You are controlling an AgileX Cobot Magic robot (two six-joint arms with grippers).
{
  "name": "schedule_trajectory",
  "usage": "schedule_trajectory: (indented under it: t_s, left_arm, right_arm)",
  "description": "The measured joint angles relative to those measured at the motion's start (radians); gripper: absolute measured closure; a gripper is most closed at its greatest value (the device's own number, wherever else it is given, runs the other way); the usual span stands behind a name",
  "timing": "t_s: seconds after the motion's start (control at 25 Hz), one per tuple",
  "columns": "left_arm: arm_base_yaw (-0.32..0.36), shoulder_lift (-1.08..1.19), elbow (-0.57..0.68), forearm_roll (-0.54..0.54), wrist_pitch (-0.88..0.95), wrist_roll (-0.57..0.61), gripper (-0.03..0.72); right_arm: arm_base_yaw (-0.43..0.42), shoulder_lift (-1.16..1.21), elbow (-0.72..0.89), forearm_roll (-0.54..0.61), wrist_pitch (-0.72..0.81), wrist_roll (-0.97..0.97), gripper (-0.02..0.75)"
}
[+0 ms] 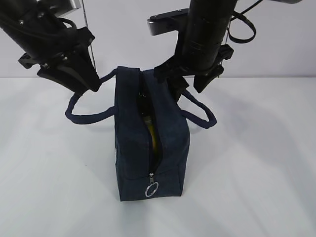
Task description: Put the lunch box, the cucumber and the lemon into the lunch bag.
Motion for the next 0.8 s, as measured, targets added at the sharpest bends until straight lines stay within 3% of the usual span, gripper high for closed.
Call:
schedule_trajectory:
  t_s: [0.8]
  left_arm:
    - [-0.002, -0.168, 0.0, 0.099, 0.004, -0.046, 0.442]
  right_arm:
    - [0.0, -0.186, 0.0, -0.022, 0.0, -0.023, 0.265]
